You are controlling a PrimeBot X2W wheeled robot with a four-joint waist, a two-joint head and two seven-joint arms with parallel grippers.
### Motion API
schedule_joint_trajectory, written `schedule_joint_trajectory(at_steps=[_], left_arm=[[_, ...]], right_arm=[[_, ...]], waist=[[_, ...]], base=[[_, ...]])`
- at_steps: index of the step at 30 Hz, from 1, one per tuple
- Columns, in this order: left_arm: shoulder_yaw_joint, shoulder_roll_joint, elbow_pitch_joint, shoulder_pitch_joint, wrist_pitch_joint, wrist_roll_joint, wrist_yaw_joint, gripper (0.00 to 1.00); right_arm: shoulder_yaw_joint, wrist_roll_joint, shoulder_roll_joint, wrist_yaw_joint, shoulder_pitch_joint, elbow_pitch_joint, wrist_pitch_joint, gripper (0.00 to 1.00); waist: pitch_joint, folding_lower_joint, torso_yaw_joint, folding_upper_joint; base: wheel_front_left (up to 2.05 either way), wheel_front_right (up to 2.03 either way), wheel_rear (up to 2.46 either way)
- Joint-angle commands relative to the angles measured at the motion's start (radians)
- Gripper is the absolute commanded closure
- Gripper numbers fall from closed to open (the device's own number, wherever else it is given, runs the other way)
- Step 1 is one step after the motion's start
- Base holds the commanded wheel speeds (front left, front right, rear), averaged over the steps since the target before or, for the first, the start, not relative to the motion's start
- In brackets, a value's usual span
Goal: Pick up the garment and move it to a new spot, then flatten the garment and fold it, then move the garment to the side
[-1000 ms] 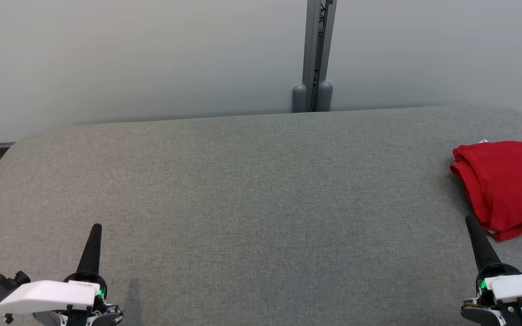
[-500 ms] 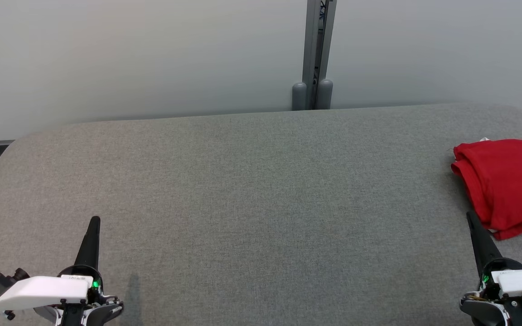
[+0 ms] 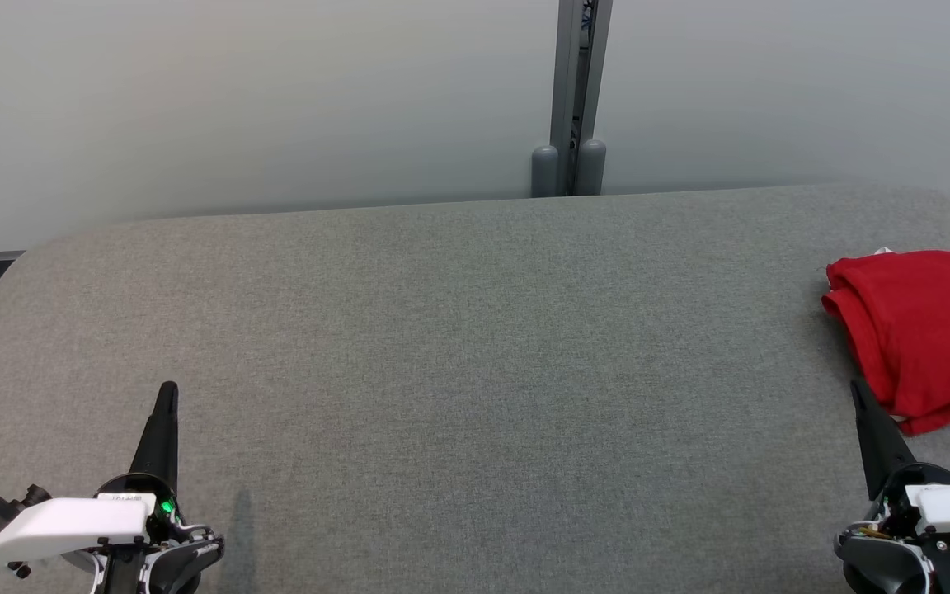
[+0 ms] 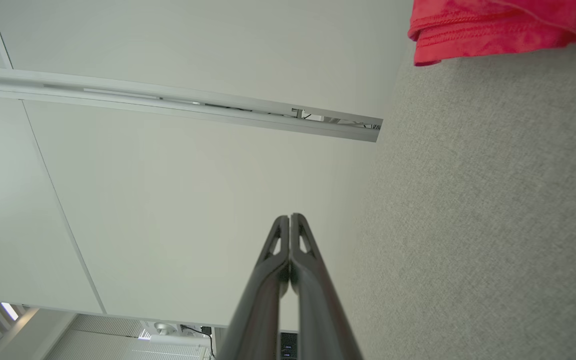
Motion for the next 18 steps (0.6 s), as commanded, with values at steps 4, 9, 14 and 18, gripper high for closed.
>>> schedule_joint_trajectory(at_steps=[4, 9, 14, 18], left_arm=[[0.014, -0.004, 0.003, -0.024, 0.009, -0.031, -0.014, 1.00], [0.022, -0.011, 0.008, -0.032, 0.016, -0.059, -0.021, 1.00], [0.028, -0.016, 0.012, -0.036, 0.022, -0.077, -0.028, 1.00], [0.029, -0.018, 0.013, -0.036, 0.022, -0.083, -0.029, 1.00]], right_arm=[[-0.004, 0.040, -0.004, 0.001, -0.017, 0.008, 0.006, 1.00], [-0.005, 0.074, -0.003, 0.001, -0.026, 0.016, 0.008, 1.00], [-0.006, 0.102, -0.003, 0.001, -0.030, 0.023, 0.011, 1.00], [-0.006, 0.106, -0.003, 0.001, -0.030, 0.024, 0.011, 1.00]], waist=[[0.002, 0.0000, 0.000, 0.0000], [0.005, 0.0000, 0.000, 0.0000], [0.007, 0.0000, -0.001, 0.0000], [0.008, 0.0000, -0.001, 0.0000]], base=[[0.00, 0.00, 0.00], [0.00, 0.00, 0.00], [0.00, 0.00, 0.00], [0.00, 0.00, 0.00]])
